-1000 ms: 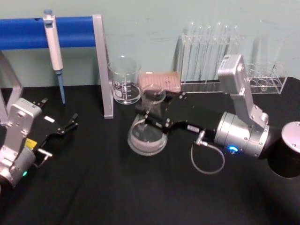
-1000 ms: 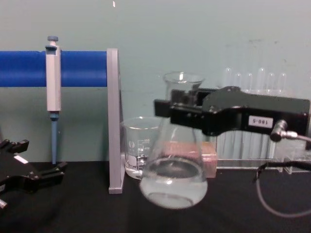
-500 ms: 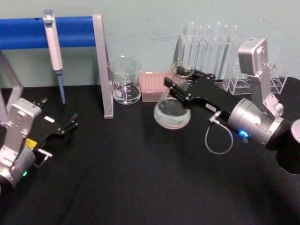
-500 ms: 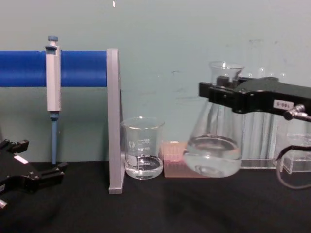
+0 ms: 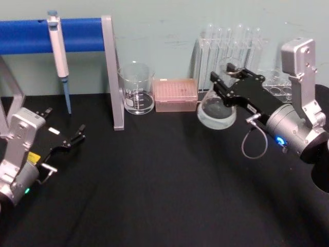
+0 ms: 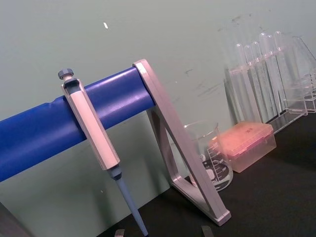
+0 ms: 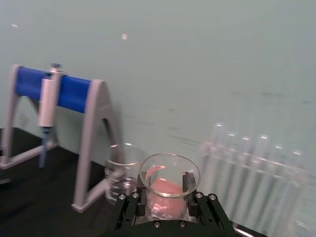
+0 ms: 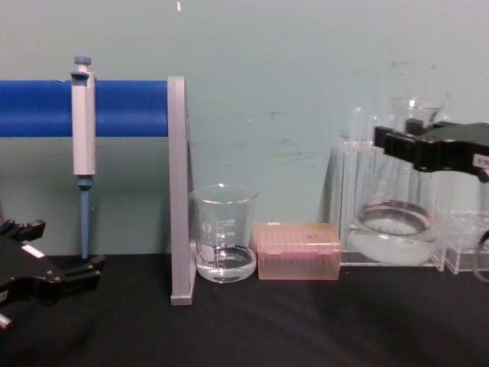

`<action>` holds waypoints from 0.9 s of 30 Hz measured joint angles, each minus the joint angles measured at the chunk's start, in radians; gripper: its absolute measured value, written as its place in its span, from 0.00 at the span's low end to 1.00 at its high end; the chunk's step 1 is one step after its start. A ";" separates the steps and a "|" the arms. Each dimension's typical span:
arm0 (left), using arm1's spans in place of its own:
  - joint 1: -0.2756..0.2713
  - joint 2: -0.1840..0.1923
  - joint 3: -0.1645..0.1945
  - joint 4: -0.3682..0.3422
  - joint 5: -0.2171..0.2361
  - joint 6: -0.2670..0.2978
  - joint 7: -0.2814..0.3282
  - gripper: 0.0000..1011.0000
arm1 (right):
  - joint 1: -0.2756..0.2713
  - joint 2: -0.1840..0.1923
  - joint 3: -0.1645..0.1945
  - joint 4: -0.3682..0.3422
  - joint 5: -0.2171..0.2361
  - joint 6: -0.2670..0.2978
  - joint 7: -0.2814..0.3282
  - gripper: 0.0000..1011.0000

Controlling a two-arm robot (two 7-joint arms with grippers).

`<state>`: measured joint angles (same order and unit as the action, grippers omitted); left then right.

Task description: Grasp the erlenmeyer flask with one hand, shake it three times, then place it back.

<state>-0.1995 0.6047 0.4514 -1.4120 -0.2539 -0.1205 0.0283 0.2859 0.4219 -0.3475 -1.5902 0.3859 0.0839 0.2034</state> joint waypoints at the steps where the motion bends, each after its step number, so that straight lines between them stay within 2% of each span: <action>1: 0.000 0.000 0.000 0.000 0.000 0.000 0.000 0.99 | -0.002 -0.002 0.004 -0.001 -0.004 0.001 -0.008 0.45; 9: 0.000 0.000 0.000 0.000 0.000 0.000 0.000 0.99 | -0.021 -0.021 0.039 -0.004 -0.033 0.019 -0.051 0.45; 27: 0.000 0.000 0.000 0.000 0.000 0.000 0.000 0.99 | -0.035 -0.054 0.064 -0.012 -0.062 0.031 -0.015 0.45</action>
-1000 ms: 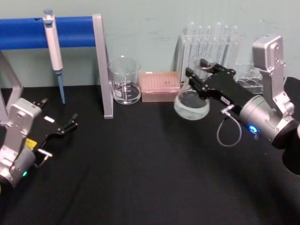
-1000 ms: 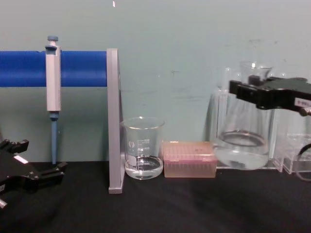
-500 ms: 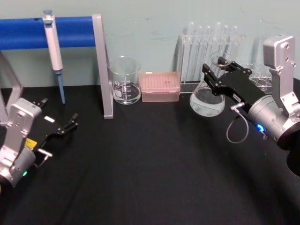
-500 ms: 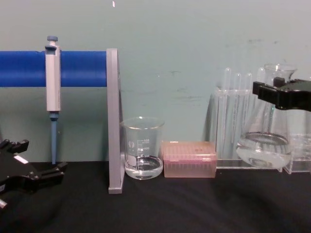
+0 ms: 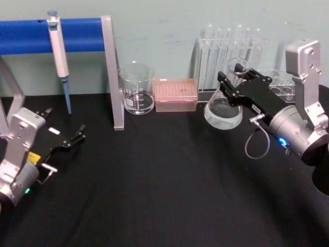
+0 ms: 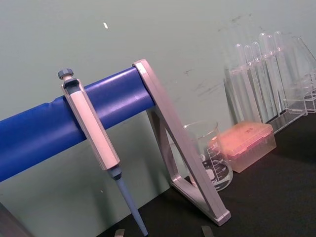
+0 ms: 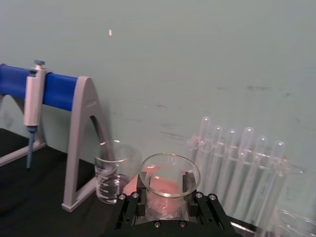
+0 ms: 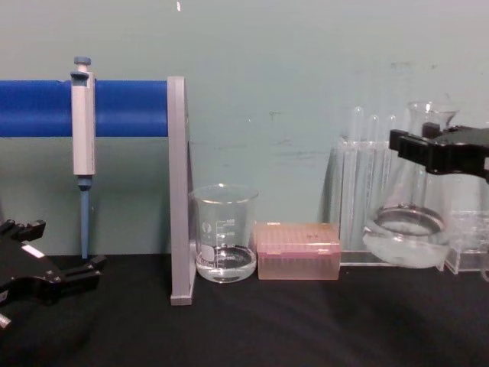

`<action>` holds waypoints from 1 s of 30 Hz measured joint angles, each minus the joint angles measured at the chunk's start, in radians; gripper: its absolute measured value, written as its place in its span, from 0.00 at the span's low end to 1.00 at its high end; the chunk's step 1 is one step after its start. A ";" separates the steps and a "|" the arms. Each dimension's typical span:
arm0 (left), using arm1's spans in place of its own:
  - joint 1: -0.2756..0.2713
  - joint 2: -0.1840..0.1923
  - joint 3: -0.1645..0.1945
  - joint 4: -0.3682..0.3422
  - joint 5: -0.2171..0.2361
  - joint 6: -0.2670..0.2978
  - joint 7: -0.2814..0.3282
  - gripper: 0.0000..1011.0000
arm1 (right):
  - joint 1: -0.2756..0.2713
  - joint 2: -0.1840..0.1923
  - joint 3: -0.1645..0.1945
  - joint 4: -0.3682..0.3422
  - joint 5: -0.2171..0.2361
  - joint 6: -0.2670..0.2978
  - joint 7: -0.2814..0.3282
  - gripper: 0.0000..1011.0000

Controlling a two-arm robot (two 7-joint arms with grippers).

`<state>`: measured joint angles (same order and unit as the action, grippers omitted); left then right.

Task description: Grasp the erlenmeyer flask with one hand, shake it three times, then place it back.

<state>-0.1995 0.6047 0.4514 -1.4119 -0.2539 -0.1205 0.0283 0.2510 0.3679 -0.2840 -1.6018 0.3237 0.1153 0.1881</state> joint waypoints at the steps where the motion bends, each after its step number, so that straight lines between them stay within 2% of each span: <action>1: 0.000 0.000 0.000 0.000 0.000 0.000 0.000 0.99 | 0.000 -0.002 -0.001 -0.001 -0.002 0.000 0.011 0.45; 7: 0.000 0.000 0.000 0.000 0.000 0.000 0.000 0.99 | 0.004 -0.003 -0.013 -0.001 -0.003 -0.003 0.071 0.45; 10: 0.000 0.000 0.000 0.000 0.000 0.000 0.000 0.99 | 0.010 0.000 -0.024 -0.001 -0.001 -0.012 0.120 0.45; 13: 0.000 0.000 0.000 0.000 0.000 0.000 0.000 0.99 | 0.022 0.017 -0.052 0.002 0.005 -0.025 0.192 0.45; 16: 0.000 0.000 0.000 0.000 0.000 0.000 0.000 0.99 | 0.031 0.030 -0.073 0.002 0.012 -0.033 0.238 0.45; 30: 0.000 0.000 0.000 0.000 0.000 0.000 0.000 0.99 | 0.060 0.070 -0.140 0.007 0.057 -0.069 0.342 0.45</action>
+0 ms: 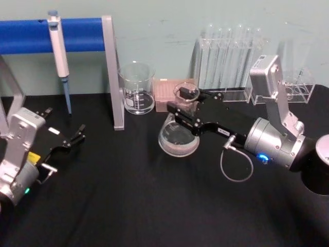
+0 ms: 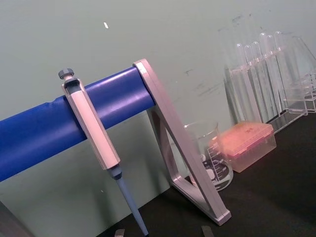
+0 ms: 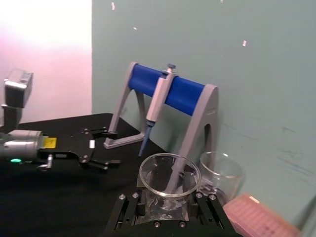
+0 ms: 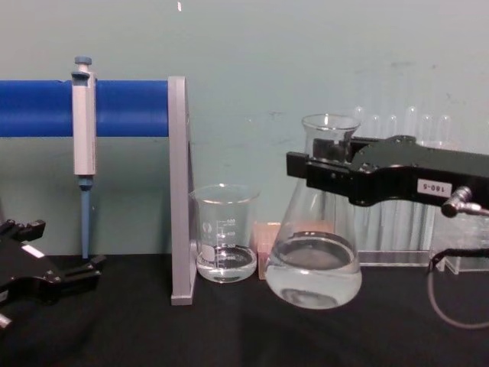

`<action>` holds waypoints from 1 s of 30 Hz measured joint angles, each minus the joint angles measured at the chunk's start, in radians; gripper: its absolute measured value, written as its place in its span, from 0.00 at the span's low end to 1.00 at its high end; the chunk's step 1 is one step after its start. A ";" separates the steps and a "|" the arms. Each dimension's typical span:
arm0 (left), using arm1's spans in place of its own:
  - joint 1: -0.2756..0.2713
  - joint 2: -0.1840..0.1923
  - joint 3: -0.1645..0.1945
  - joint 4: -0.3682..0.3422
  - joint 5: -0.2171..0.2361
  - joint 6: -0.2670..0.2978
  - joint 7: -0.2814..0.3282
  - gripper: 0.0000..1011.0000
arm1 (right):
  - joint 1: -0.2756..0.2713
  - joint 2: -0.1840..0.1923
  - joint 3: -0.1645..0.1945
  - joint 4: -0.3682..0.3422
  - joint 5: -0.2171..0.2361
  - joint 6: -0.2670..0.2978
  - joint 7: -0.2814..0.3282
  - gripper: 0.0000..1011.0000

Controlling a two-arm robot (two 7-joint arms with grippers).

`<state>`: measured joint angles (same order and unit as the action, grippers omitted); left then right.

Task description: Grasp the erlenmeyer flask with one hand, shake it three times, then place it back.

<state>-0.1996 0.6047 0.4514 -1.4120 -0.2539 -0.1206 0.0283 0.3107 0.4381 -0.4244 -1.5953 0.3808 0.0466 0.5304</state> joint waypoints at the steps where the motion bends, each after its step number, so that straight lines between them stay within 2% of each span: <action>1: 0.000 0.000 0.000 0.000 0.000 0.000 0.000 0.99 | 0.001 0.002 -0.003 0.001 0.002 -0.002 0.004 0.45; 9: 0.000 0.000 0.000 0.000 0.000 0.000 0.000 0.99 | 0.013 0.016 -0.027 0.007 0.018 -0.015 0.017 0.45; 30: 0.000 0.000 0.000 0.000 0.000 0.000 0.000 0.99 | 0.034 0.015 -0.042 0.029 0.038 -0.038 0.007 0.45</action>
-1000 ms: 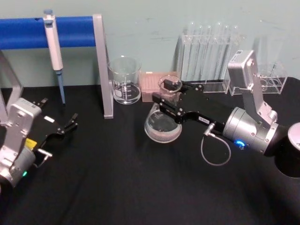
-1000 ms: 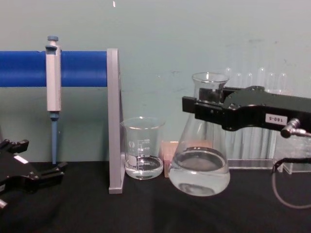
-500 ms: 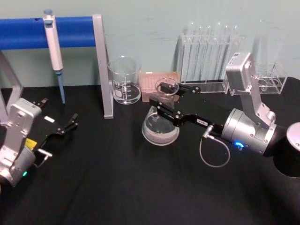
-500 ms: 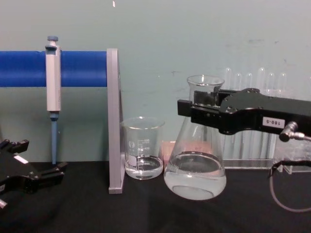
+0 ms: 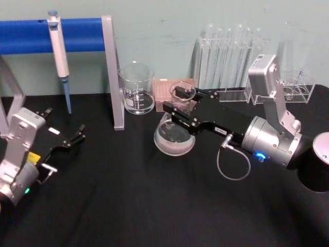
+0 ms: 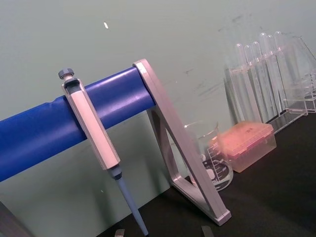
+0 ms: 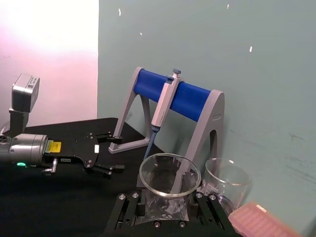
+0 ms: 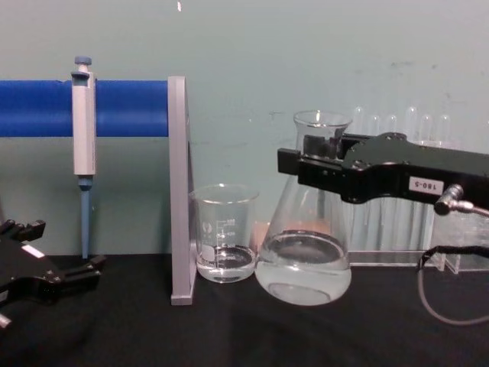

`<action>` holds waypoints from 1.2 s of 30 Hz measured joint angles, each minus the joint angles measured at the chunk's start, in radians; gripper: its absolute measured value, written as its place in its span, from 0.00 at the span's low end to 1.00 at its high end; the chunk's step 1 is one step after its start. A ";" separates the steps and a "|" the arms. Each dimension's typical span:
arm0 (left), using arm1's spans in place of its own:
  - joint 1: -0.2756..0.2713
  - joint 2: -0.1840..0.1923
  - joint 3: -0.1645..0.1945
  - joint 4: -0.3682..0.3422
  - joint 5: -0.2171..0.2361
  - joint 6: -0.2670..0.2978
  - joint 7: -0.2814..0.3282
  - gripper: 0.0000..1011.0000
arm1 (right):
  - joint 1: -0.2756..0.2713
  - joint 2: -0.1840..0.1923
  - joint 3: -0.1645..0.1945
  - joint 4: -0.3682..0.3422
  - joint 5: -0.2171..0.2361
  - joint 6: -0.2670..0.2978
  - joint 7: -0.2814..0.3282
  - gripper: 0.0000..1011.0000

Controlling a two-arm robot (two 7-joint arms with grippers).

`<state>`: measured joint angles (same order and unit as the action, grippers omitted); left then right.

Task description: Grasp the erlenmeyer flask with one hand, shake it three times, then place it back.

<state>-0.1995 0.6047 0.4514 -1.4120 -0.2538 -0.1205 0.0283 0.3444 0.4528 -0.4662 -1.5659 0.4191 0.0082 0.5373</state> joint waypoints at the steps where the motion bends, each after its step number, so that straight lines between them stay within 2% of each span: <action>1: 0.000 0.000 0.000 0.000 0.000 0.000 0.000 0.99 | 0.002 -0.002 -0.001 0.003 0.001 -0.002 0.000 0.45; 14: 0.000 0.000 0.000 0.000 0.000 0.000 0.000 0.99 | 0.028 -0.025 -0.019 0.056 0.005 -0.026 0.011 0.45; 36: 0.000 0.000 0.000 0.000 0.000 0.000 0.000 0.99 | 0.066 -0.084 -0.046 0.252 -0.013 -0.120 0.058 0.45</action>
<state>-0.1996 0.6047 0.4514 -1.4120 -0.2539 -0.1205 0.0283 0.4106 0.3692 -0.5120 -1.3139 0.4058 -0.1121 0.5948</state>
